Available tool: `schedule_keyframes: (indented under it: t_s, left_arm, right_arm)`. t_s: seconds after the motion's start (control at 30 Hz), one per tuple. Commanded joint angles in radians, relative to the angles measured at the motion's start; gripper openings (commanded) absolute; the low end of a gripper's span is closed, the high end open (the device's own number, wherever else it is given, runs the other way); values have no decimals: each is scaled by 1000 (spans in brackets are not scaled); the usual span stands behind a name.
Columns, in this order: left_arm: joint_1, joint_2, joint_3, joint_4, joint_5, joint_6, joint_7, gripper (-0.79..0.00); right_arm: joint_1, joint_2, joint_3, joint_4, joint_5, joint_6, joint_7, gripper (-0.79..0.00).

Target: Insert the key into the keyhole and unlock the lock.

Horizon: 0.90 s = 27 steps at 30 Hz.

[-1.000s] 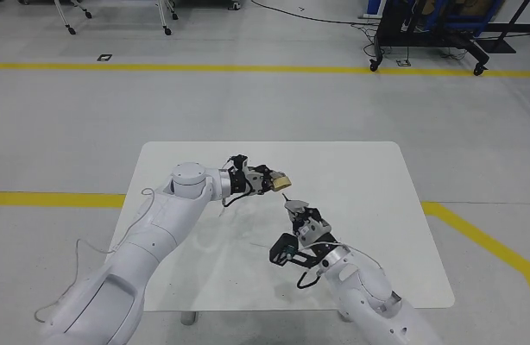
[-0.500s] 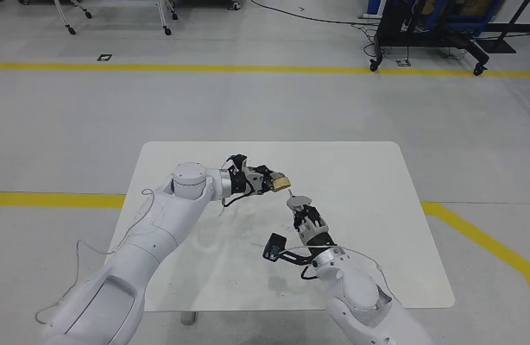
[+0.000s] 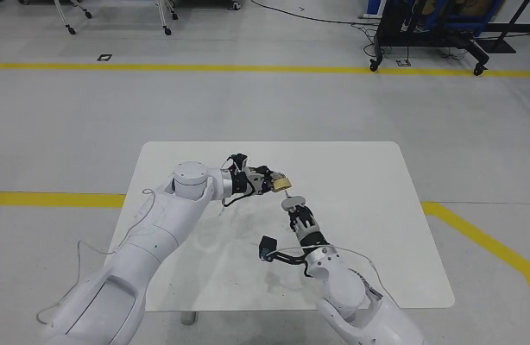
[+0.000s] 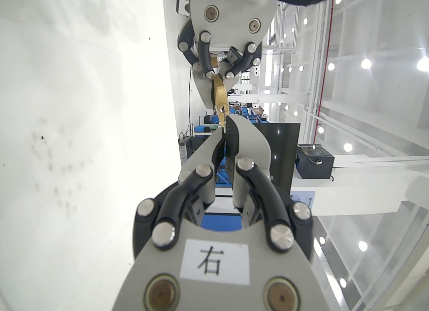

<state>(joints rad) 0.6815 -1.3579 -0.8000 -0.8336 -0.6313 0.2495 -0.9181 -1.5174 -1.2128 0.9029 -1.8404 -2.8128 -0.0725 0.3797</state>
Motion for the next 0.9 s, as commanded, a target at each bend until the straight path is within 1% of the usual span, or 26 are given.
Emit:
schedule_keyframes:
  t_s: [0.0,0.23,0.43,0.53,0.6,0.73,0.87]
  left_arm:
    - [0,0,-3,1,2,0,-3,-785]
    - [2,-3,-7,-1,15,4,-13,-785]
    - [2,-5,-12,3,23,3,-20,-785]
    - [1,-6,-14,3,33,-4,-19,-785]
    - [1,-6,-15,2,40,-9,-22,-785]
    - [3,-6,-20,2,48,-14,-27,-785]
    - [5,-7,-25,-1,54,-20,-32,-785]
  right_arm:
    - [9,-4,-2,7,1,-10,8,-785]
    - [19,-13,1,14,-3,-28,17,-785]
    - [16,-17,5,10,-8,-45,-4,-785]
    - [5,-16,10,-2,-6,-57,-37,-785]
    - [-7,-14,21,-21,23,-53,-76,-785]
    - [-45,-5,92,-69,115,-33,-145,-785]
    - [-67,3,156,-87,183,-44,-201,-785]
